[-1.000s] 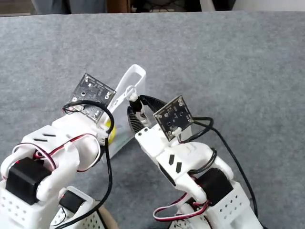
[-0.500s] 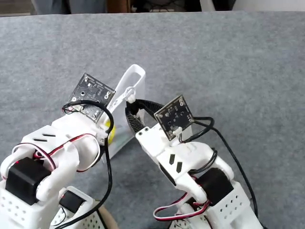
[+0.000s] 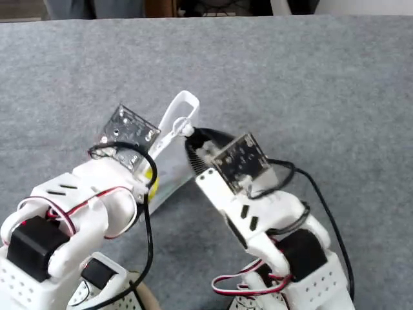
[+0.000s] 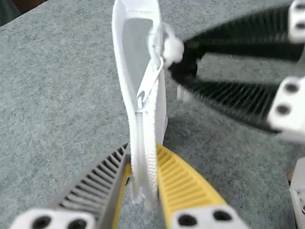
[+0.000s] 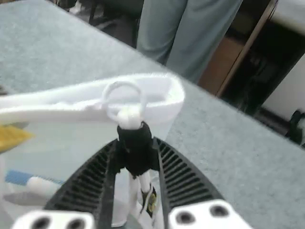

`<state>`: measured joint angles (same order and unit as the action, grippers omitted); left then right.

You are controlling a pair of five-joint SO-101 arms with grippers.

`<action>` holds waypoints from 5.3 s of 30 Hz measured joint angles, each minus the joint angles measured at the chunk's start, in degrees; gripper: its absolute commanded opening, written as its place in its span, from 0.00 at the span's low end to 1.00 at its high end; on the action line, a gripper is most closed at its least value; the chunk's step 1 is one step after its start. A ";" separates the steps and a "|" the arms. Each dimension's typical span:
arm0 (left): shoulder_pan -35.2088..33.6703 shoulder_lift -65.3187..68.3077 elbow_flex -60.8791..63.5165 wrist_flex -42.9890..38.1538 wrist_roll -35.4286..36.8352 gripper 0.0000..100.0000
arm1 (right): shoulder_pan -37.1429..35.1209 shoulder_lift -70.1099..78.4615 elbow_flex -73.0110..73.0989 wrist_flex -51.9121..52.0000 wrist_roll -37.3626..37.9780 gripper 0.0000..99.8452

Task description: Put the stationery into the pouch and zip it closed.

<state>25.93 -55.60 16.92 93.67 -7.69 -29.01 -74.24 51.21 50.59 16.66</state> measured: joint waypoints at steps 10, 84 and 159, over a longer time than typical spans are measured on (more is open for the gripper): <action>2.20 -0.79 -0.88 4.04 -3.08 0.03 | 5.71 0.00 -9.67 13.80 11.34 0.01; 37.36 -9.85 9.93 3.43 -30.86 0.03 | 7.56 7.91 -18.99 26.20 -11.43 0.17; 30.15 -9.76 10.90 3.78 -31.12 0.03 | 16.26 41.14 -46.77 50.20 -15.74 0.02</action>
<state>56.09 -65.36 27.82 97.45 -38.81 -12.75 -33.10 4.44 100.79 0.92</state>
